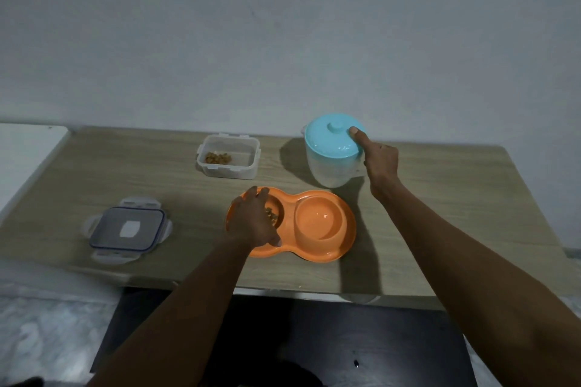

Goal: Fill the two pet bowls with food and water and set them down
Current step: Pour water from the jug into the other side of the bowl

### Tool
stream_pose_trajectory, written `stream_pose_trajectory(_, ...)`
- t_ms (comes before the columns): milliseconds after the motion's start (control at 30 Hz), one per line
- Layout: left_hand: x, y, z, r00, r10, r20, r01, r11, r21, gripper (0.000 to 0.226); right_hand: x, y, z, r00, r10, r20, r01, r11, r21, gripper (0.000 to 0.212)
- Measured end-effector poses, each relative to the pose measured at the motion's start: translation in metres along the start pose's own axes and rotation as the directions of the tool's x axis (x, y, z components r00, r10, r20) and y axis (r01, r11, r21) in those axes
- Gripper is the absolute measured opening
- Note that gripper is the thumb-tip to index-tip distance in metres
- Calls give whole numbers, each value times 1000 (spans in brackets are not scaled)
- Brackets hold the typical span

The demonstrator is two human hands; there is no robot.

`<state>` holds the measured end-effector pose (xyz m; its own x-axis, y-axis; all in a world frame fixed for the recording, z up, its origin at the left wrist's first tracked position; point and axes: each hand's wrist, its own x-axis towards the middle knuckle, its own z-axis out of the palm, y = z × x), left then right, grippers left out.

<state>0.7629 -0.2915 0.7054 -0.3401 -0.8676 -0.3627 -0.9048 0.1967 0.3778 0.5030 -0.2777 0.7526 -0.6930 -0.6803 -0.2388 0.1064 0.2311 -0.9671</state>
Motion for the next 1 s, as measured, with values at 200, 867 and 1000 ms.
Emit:
stream_pose_trajectory(200,2,-1,1,1000,15,-10,-15,1000,-2,135,4,9,4,1000,5,12,-5,1000,25,72)
stream_pose_trajectory(867,-12,-9,-8,999,32,11,-31,994,-102,123,-89,93,-9,994,33,-105,-67,938,-341,46)
stream_pose_trajectory(1000,-24,-27,-8,970,-73,-233,-27,917,-397,86,-125,104,-11,992,-37,-117,-18,901,-434,36)
